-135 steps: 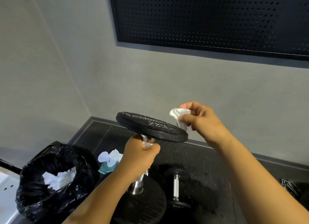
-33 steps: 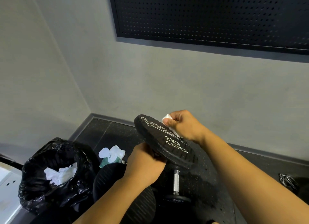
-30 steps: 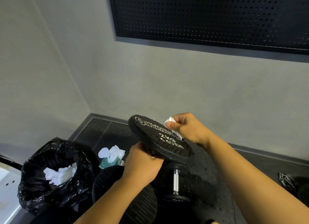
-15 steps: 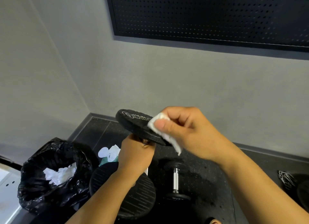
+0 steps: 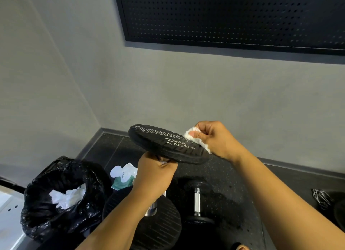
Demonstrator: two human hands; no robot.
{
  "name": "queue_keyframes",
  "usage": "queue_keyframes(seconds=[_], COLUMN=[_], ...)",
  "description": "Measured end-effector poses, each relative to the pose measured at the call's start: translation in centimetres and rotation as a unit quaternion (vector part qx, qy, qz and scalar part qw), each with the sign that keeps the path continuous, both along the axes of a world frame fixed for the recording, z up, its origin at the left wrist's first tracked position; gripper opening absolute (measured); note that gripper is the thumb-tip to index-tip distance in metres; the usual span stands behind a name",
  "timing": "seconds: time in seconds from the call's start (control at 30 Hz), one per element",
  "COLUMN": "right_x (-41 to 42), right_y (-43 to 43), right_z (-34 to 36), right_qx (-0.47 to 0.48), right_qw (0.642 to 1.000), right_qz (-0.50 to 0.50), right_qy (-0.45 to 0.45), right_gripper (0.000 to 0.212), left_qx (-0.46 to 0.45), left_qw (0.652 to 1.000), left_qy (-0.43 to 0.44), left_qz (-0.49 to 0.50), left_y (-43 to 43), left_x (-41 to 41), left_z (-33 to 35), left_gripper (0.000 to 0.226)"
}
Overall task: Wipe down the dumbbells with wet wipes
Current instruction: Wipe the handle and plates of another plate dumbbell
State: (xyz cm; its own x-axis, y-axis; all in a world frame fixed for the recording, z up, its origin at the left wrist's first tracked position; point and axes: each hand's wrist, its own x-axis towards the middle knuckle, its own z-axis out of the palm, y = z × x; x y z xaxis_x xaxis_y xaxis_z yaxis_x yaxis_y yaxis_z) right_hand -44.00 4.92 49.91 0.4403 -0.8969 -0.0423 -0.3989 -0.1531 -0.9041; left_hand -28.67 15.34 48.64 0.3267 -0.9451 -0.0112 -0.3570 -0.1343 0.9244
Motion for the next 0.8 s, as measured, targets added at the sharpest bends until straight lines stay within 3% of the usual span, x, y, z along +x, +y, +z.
queue_keyframes(seconds=[0.1,0.23,0.4,0.5,0.6,0.8], right_x=[0.1,-0.4,-0.1,0.8,2.0,2.0], right_y=[-0.4,-0.7,-0.2,1.2,2.7,1.5], right_z=[-0.2,-1.1,1.1,3.2,4.0,-0.2], right_qx=[0.005,0.010,-0.038,-0.055,-0.048,-0.048], right_qw=[1.000,0.997,0.984,0.981,0.986,0.992], right_qz=[-0.018,-0.059,-0.172,-0.150,-0.091,-0.118], right_qy=[0.005,0.056,-0.032,-0.114,-0.130,-0.006], right_gripper=[0.025,0.028,0.023,0.016,0.012,0.012], left_qx=[0.083,0.162,0.201,0.216,0.218,0.221], left_qw=[0.995,0.959,0.901,0.885,0.880,0.876], left_qy=[0.052,0.234,0.381,0.409,0.417,0.426], left_qz=[-0.007,0.018,0.044,0.060,0.072,0.040], left_y=[-0.1,-0.7,-1.6,-1.9,-1.9,-1.5], left_x=[-0.2,-0.2,0.1,-0.1,-0.2,-0.1], left_z=[0.4,1.0,1.2,1.1,1.1,1.2], left_gripper=[0.037,0.031,0.038,0.042,0.043,0.048])
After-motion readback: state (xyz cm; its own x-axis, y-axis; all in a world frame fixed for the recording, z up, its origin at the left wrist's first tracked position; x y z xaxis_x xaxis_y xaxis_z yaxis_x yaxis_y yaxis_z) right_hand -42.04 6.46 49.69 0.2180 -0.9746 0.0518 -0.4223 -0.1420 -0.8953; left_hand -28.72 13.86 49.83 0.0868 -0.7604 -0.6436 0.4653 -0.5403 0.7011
